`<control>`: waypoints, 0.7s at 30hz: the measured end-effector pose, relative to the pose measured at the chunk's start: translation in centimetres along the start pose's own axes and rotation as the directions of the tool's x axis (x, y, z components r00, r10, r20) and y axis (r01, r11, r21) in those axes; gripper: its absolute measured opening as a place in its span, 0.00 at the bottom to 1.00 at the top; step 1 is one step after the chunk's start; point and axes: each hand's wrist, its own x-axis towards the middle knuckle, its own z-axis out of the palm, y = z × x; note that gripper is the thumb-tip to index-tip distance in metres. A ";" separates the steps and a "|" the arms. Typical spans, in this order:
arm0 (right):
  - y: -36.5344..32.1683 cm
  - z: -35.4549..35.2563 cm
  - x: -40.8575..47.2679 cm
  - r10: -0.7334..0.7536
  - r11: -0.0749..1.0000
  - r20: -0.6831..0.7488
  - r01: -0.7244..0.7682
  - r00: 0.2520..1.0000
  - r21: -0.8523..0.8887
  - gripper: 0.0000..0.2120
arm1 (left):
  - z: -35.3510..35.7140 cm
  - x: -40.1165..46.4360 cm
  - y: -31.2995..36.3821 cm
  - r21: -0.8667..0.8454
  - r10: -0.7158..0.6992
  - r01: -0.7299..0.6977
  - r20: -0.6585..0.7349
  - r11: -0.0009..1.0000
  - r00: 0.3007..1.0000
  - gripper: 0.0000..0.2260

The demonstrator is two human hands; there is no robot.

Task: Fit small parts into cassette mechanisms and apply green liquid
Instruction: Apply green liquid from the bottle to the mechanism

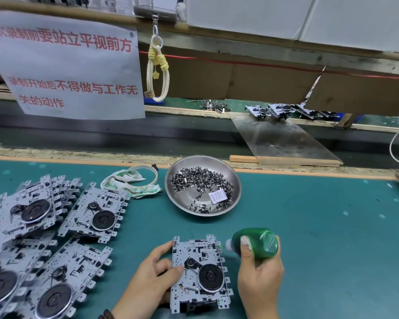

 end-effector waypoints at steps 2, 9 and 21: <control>0.0 0.0 0.0 -0.017 1.000 -0.010 0.017 1.000 0.002 0.18 | 0.0 0.0 -0.1 0.012 0.006 -0.006 -0.002 1.000 1.000 0.19; -0.3 0.2 0.1 -0.056 0.998 -0.016 0.056 0.998 -0.009 0.20 | -0.3 0.1 -0.3 0.028 0.002 -0.002 -0.004 1.000 1.000 0.19; -0.2 0.0 0.2 -0.018 1.000 -0.009 0.018 1.000 -0.023 0.13 | -0.2 0.1 -0.2 0.041 -0.007 0.008 -0.004 0.999 1.000 0.19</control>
